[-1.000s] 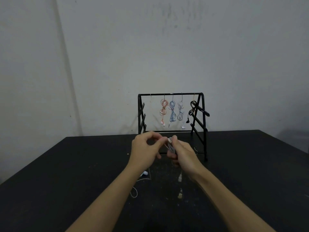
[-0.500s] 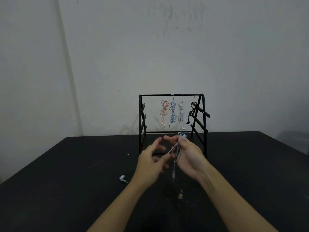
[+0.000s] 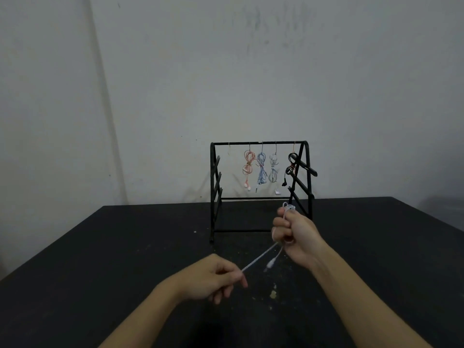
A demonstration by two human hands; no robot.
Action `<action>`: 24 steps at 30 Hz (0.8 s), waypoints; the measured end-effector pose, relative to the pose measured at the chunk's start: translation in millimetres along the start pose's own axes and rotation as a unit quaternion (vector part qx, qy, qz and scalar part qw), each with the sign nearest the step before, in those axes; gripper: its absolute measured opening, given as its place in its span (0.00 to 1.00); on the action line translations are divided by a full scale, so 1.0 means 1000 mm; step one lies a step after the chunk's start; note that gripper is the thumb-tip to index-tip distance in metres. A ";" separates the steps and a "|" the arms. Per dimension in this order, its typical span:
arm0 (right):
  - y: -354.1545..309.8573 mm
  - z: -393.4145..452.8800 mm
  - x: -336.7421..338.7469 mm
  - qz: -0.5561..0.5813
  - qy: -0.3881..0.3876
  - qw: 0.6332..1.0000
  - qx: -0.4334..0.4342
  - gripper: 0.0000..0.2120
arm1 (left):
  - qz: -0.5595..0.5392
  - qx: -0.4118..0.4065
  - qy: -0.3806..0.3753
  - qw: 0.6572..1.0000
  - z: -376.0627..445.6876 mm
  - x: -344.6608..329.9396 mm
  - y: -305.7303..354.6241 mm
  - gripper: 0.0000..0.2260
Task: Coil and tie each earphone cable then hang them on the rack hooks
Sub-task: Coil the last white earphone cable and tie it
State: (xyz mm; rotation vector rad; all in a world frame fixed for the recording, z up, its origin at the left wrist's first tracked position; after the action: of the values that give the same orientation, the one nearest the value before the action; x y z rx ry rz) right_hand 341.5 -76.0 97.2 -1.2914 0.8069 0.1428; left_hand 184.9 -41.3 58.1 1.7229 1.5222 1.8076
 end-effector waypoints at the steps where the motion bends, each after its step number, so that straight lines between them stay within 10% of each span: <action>1: 0.001 -0.002 -0.003 -0.061 -0.020 0.998 -0.006 0.13 | 0.027 -0.001 0.024 0.999 0.000 0.008 0.003 0.10; 8: 0.027 -0.019 -0.026 -0.427 -0.168 0.887 -0.056 0.15 | 0.180 -0.162 0.225 0.944 -0.010 0.061 0.075 0.03; 24: 0.029 -0.030 -0.038 -0.176 -0.187 0.954 -0.154 0.16 | -0.157 -0.194 0.214 0.944 0.005 0.057 0.080 0.02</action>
State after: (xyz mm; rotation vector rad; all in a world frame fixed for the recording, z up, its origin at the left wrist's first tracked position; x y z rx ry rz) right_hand 285.4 -81.4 95.6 -1.6200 0.2259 0.2252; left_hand 210.0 -31.9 152.6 0.8921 1.3532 2.2030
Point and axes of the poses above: each hand's wrist, its own z-axis towards the middle knuckle, its own x-axis out of the back of the hand, y = z × x, the point moved 8 cm from there along z, towards the middle knuckle, and after that the axes turned 7 degrees about x, right-handed, at the moved point
